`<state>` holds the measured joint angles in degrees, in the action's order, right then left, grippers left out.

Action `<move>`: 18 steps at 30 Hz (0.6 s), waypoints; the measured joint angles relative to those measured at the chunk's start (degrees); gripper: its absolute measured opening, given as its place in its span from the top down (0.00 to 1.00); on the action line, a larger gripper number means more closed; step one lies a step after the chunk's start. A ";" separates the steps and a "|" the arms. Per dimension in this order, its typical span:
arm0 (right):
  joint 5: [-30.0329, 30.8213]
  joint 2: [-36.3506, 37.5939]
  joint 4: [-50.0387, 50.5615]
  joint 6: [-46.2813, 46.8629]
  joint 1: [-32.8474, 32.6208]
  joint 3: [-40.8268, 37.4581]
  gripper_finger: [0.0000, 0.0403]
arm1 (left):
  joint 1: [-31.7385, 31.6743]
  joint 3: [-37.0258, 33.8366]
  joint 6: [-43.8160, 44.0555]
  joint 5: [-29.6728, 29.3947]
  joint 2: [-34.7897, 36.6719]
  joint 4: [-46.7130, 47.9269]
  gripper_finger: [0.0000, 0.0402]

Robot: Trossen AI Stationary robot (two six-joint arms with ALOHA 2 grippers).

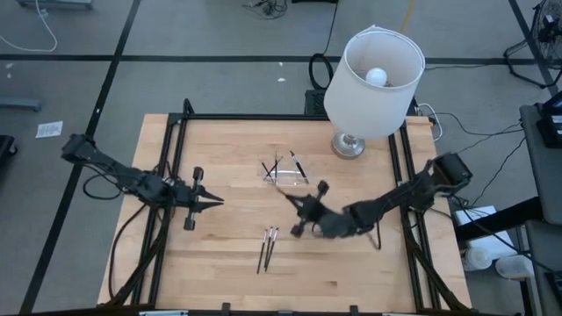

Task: Put items in baskets/containers
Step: Put the black liner brush transparent organizer

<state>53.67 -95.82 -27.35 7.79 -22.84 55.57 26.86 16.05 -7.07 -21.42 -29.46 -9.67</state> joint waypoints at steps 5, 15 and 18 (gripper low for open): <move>-11.73 -0.27 -34.64 -7.51 5.68 -15.19 1.00 | -1.19 0.00 -0.95 -0.12 -3.68 -3.37 0.90; -13.04 -1.62 -49.88 -6.98 15.24 -26.27 1.00 | -3.94 0.00 -1.88 0.38 -7.16 -4.46 0.90; -14.52 -3.70 -50.45 -6.67 17.35 -26.11 1.00 | -4.85 0.00 -1.82 0.39 -7.36 -4.92 0.90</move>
<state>39.14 -99.52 -77.81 1.12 -5.49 29.46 22.01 16.05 -8.88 -21.02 -36.82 -14.59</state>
